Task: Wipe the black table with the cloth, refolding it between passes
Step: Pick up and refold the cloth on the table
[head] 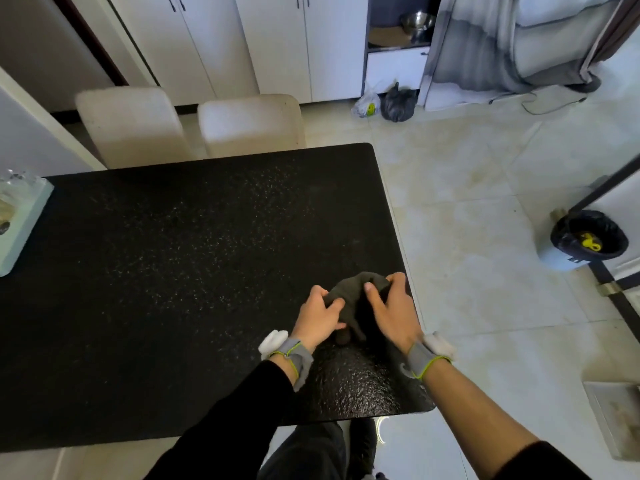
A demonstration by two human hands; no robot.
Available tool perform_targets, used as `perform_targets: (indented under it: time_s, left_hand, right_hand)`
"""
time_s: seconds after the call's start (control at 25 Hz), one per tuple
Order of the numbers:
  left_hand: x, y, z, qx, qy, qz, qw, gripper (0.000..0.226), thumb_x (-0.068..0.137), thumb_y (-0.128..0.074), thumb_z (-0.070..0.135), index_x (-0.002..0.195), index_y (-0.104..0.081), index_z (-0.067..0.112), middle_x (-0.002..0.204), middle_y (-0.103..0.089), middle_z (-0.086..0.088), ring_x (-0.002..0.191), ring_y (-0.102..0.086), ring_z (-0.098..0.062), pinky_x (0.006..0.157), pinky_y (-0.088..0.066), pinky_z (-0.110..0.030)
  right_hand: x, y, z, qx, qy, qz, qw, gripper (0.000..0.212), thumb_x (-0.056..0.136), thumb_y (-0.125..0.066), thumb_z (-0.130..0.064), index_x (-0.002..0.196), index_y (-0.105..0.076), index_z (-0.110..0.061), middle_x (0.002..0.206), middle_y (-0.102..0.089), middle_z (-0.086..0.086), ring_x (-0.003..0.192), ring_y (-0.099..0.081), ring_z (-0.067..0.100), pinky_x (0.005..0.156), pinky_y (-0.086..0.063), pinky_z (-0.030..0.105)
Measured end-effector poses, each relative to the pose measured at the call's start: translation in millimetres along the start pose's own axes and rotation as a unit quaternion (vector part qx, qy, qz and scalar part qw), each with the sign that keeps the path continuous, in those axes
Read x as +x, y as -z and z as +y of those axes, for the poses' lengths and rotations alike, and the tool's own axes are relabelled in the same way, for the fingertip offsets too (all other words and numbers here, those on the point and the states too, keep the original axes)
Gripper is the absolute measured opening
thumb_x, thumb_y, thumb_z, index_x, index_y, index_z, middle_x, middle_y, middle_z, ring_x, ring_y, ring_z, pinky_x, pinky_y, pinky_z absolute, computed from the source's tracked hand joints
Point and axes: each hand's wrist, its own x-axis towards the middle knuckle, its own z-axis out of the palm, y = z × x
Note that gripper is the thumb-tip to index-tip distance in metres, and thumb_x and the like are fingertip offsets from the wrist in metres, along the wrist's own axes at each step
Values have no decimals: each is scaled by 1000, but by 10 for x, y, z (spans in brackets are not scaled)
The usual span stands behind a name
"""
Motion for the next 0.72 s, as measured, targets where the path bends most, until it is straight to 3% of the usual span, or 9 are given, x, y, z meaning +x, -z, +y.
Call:
perform_targets:
  time_s: [0.12,0.24,0.32,0.4,0.52,0.72]
  left_hand:
    - [151,-169,149,-236,101,-48,965,3,103,-51,16,102,-50,14,105,-64,-15,92,-68,-28,81,-58,-36]
    - [411,-45,177,-259,124,-91,953,24,104,-46,28,118,-57,12,116,-69,-19,94,-72,-30,90,-58,-40]
    - [673,58,99,-186,132,-97,969,23,106,-42,31,113,-59,18,120,-69,-17,100,-71,-28,95,-54,-41]
    - [863,157,-33,-11,113,-74,991,25,105,-42,32,116,-61,20,125,-67,-14,108,-67,-27,100,-51,-43]
    - [1046,258,-222,211,68,-56,974,38,100,-49,32,136,-56,20,133,-61,-7,125,-56,-25,107,-43,-35]
    - [1265,258,-152,245,12,-32,969,50,100,-50,31,149,-39,26,137,-48,4,118,-55,-14,102,-44,-31]
  right_hand:
    - [60,-147,113,-39,91,-105,990,55,87,-64,-37,132,-34,-25,118,-59,5,106,-61,24,92,-51,40]
    - [242,-242,323,-193,178,-100,960,87,82,-69,-33,155,-23,-23,140,-42,13,123,-46,28,105,-44,42]
    - [404,-405,377,-286,198,-73,935,88,85,-67,-35,158,-19,-28,138,-41,13,119,-46,31,96,-46,44]
    - [494,-589,394,-368,203,-79,904,82,90,-58,-40,159,-14,-36,131,-43,11,111,-47,31,86,-45,44]
    - [656,-822,486,-433,207,-77,874,76,93,-51,-46,158,-13,-42,124,-48,13,100,-48,32,78,-42,45]
    - [1075,-931,542,-466,231,-20,854,69,92,-41,-46,158,-22,-38,121,-51,17,95,-49,34,75,-39,46]
